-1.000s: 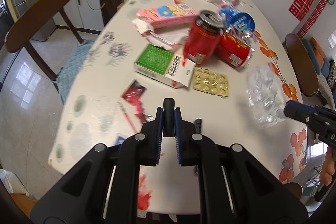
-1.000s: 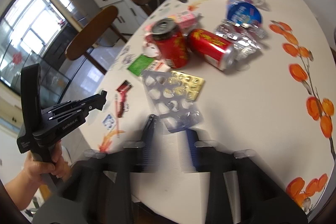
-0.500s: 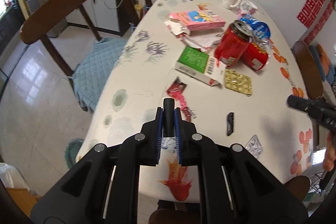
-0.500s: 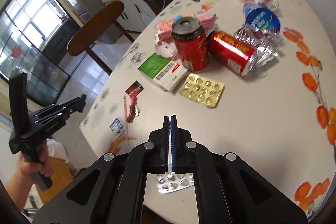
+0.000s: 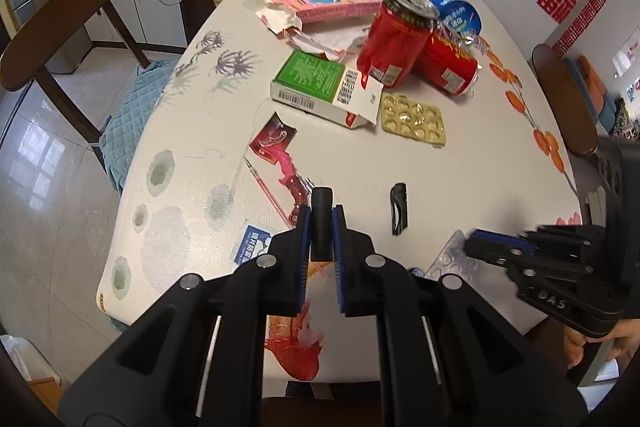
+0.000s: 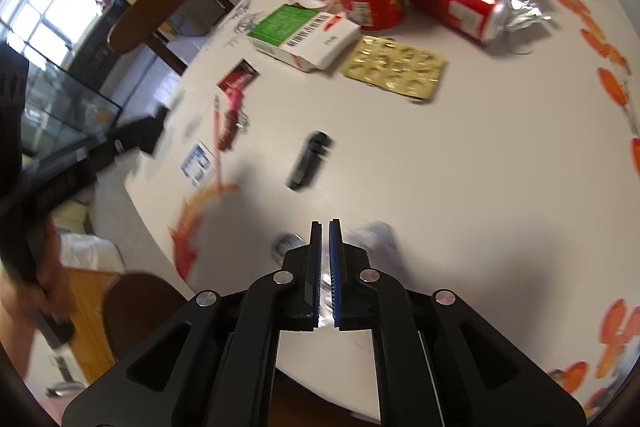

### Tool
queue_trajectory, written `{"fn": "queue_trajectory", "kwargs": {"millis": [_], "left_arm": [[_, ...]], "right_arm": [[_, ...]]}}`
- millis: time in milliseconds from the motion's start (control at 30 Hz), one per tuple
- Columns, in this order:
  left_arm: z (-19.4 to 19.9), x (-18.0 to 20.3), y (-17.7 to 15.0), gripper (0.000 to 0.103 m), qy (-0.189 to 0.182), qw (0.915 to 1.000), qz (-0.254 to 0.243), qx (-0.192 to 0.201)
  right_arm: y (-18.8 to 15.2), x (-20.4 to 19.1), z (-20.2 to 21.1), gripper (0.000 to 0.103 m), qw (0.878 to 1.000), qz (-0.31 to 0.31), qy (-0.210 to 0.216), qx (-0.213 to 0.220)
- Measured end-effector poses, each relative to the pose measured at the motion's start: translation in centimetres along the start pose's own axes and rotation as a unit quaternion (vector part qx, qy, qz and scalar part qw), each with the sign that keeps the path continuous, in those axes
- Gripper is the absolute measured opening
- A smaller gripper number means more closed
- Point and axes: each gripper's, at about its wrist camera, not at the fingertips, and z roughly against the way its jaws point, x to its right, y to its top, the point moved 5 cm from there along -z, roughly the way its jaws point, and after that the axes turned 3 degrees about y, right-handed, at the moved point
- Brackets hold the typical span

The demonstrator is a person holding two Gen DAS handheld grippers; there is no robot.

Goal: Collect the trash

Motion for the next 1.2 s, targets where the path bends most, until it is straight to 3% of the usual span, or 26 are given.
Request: {"fn": "queue_trajectory", "kwargs": {"millis": [33,100,267,733,833,1200], "left_arm": [[0.0,0.0,-0.1,0.009,-0.001,1.0000,0.001,-0.001],[0.0,-0.2,-0.1,0.009,0.004,1.0000,0.001,0.001],[0.0,-0.9,0.0,0.009,0.010,0.9999,0.010,0.001],[-0.7,-2.9,-0.3,0.009,0.016,0.9992,0.035,-0.007],[-0.8,-3.1,-0.4,0.009,0.015,0.9991,0.039,-0.009],[-0.9,-3.1,-0.2,0.009,0.012,0.9991,0.041,-0.008]], "right_arm": [[0.4,-0.4,-0.5,0.013,1.000,0.001,-0.002,0.000],[1.1,-0.8,-1.3,0.033,1.000,-0.009,0.001,0.004],[2.7,-1.2,-2.8,0.037,1.000,-0.025,-0.014,0.007],[3.5,-1.6,-5.7,0.034,0.998,-0.018,-0.054,-0.006],[3.5,-1.6,-6.2,0.025,0.998,-0.017,-0.065,-0.011],[3.8,-1.6,-6.4,0.013,0.997,-0.002,-0.073,-0.014]]}}
